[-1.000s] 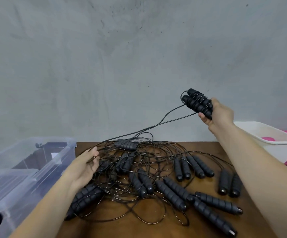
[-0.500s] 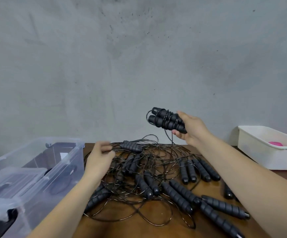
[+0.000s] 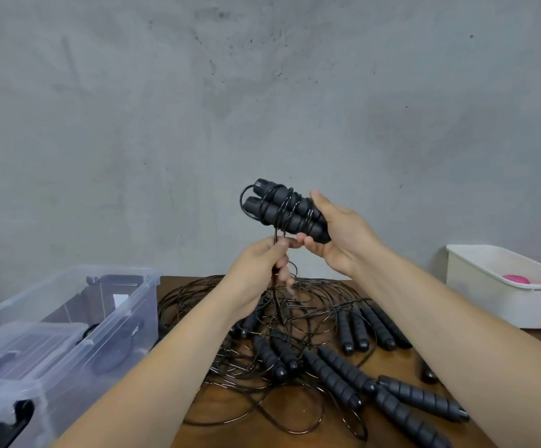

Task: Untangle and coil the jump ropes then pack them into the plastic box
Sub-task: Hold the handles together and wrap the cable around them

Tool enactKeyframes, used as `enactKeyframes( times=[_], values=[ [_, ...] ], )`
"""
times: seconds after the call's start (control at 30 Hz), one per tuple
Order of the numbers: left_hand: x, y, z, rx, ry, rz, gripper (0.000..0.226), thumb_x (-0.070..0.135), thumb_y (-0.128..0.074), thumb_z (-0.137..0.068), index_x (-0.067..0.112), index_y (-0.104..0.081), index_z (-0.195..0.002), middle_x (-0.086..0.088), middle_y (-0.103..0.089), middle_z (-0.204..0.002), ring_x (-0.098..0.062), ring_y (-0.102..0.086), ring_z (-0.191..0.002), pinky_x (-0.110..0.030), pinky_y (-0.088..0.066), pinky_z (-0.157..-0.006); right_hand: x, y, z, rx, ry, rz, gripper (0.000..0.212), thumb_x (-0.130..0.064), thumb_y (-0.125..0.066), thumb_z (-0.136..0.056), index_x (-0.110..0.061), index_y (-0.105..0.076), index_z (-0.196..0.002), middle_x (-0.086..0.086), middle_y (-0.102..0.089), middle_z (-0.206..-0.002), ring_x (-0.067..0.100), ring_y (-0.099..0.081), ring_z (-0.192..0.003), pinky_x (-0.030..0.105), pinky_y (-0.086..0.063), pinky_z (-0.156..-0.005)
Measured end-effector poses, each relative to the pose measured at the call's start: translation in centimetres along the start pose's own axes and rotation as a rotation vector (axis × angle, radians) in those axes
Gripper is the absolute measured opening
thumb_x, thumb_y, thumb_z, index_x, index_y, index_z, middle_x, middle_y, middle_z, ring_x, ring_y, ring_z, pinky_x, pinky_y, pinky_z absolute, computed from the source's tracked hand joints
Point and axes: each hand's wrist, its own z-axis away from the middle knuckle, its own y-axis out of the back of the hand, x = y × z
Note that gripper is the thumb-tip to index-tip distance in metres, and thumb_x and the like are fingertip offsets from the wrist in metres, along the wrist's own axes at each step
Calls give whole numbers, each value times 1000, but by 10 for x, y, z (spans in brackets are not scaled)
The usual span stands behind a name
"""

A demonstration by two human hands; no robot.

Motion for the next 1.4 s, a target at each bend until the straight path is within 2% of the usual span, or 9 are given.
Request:
enactKeyframes(
  times=[0.07,0.17,0.27,0.43,0.83,1.0,1.23,1.3,1.4],
  values=[
    [-4,1,2,65,-23,-194,35,41,-43,-113,20,-70,-118,12,-37,-61,-11,-41,-55,-31,-42,-60,-4,4,0,23,4,-38,34,-44,-66,-105,-11,-71,-106,14,-76,-86,23,-66,-51,24,-53,-43],
    [-4,1,11,76,-79,-673,35,45,-37,-113,35,-70,-117,19,-62,-79,-5,-58,-76,-31,-46,-73,-6,10,1,76,0,-97,33,-43,-67,-104,-10,-70,-104,14,-76,-80,24,-64,-49,24,-52,-41],
    [-2,-2,21,-14,-83,-984,30,39,-38,-114,27,-65,-115,8,-62,-83,-9,-57,-73,-23,-38,-62,0,16,-2,127,60,-36,35,-41,-67,-105,-6,-71,-109,14,-78,-80,27,-65,-49,25,-51,-41],
    [13,0,31,-115,-181,-1300,31,40,-43,-113,15,-55,-99,1,-57,-76,-18,-55,-69,-37,-39,-60,20,29,-4,167,280,233,37,-42,-67,-105,-5,-75,-103,20,-76,-80,34,-69,-53,30,-53,-45],
    [82,28,4,-38,-384,-1264,22,49,-75,-93,29,-74,-84,8,-67,-67,-5,-60,-63,-31,-46,-59,32,12,20,-52,445,896,23,-44,-62,-106,-33,-80,-100,-4,-71,-65,23,-69,-47,29,-46,-50],
    [88,43,-5,-76,-380,-1105,38,60,-82,-79,24,-71,-77,-1,-64,-64,-9,-47,-57,-31,-35,-55,24,14,25,-196,263,789,33,-53,-60,-106,-27,-79,-97,26,-61,-72,29,-62,-46,28,-33,-42],
    [73,48,-7,-176,-366,-1046,58,69,-67,-81,12,-63,-70,7,-40,-51,-8,-34,-54,-27,-26,-52,24,24,42,-414,109,466,40,-53,-68,-96,-15,-80,-93,19,-70,-74,16,-47,-35,20,-26,-29],
    [68,47,-5,-204,-367,-1060,59,71,-62,-83,13,-64,-71,9,-42,-50,-7,-36,-52,-26,-28,-52,25,29,46,-458,49,418,56,-55,-78,-86,-1,-72,-103,21,-69,-83,17,-50,-38,20,-28,-30],
    [55,45,-3,-198,-392,-1063,64,76,-52,-91,16,-70,-78,5,-57,-56,-11,-49,-54,-33,-42,-55,30,36,49,-505,3,373,45,-45,-92,-80,-9,-72,-98,20,-68,-85,18,-53,-39,20,-33,-31]
  ],
)
